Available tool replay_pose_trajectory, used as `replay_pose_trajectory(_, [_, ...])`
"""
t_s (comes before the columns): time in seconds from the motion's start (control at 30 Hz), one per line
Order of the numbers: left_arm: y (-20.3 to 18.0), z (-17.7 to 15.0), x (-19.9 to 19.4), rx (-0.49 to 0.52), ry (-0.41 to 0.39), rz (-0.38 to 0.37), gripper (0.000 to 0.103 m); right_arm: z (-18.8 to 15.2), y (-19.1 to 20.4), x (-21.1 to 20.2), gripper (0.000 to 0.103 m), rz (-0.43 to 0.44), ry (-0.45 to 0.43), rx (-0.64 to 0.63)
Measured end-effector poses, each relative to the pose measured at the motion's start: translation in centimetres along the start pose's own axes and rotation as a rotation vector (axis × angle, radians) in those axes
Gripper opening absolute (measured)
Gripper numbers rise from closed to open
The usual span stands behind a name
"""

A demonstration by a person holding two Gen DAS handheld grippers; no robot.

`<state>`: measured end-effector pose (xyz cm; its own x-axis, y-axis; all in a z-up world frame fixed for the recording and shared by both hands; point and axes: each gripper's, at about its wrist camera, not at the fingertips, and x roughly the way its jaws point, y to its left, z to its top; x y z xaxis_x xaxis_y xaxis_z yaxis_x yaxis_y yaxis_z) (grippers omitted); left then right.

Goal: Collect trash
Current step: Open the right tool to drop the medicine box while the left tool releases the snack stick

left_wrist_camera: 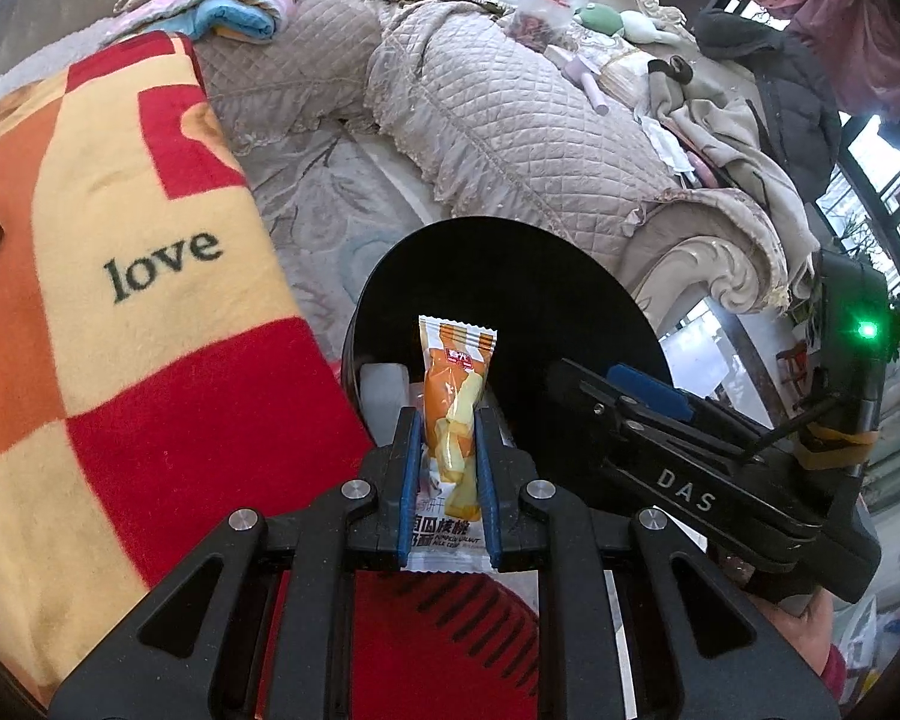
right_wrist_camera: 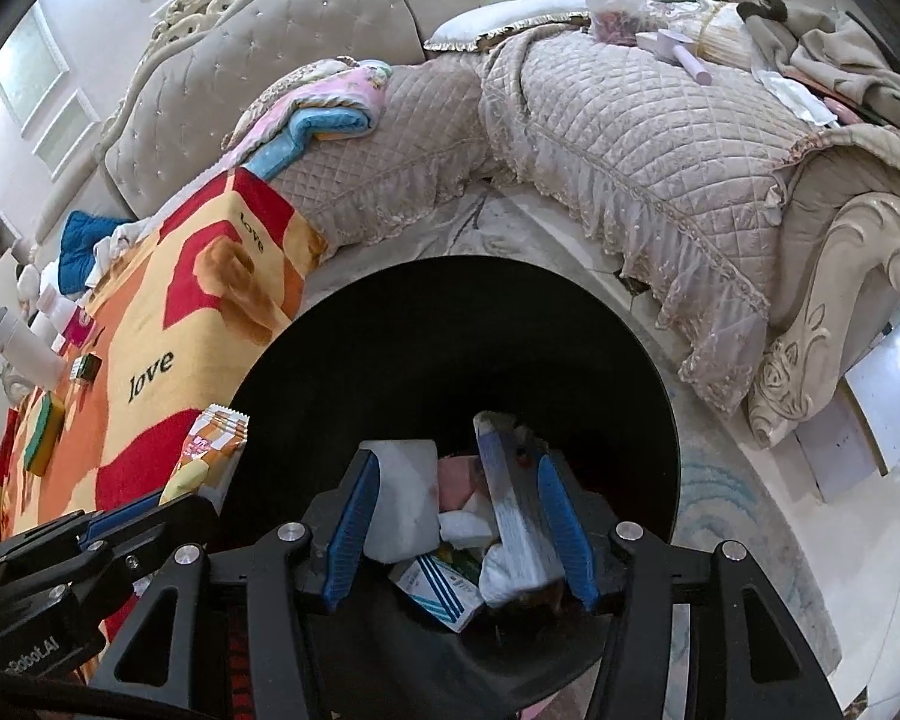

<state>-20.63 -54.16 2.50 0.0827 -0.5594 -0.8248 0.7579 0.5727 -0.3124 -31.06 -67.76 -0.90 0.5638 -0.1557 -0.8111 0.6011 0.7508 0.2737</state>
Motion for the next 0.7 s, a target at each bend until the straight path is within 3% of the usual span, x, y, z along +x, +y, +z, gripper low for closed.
replay_pose_trajectory(0.27, [0.04, 0.08, -0.1, -0.003, -0.01, -0.007, 0.016, -0.36, -0.03, -0.12, 0.054, -0.003, 0.011, -0.001])
replay_pose_trajectory(0.5, [0.11, 0.0, -0.22, 0.002, -0.018, -0.009, 0.032, -0.36, -0.14, -0.65, 0.06, -0.003, 0.004, 0.004])
replay_pose_trajectory(0.7, [0.35, -0.24, -0.44, 0.004, -0.025, 0.012, 0.034, -0.54, 0.04, -0.82, 0.061, -0.007, 0.01, -0.006])
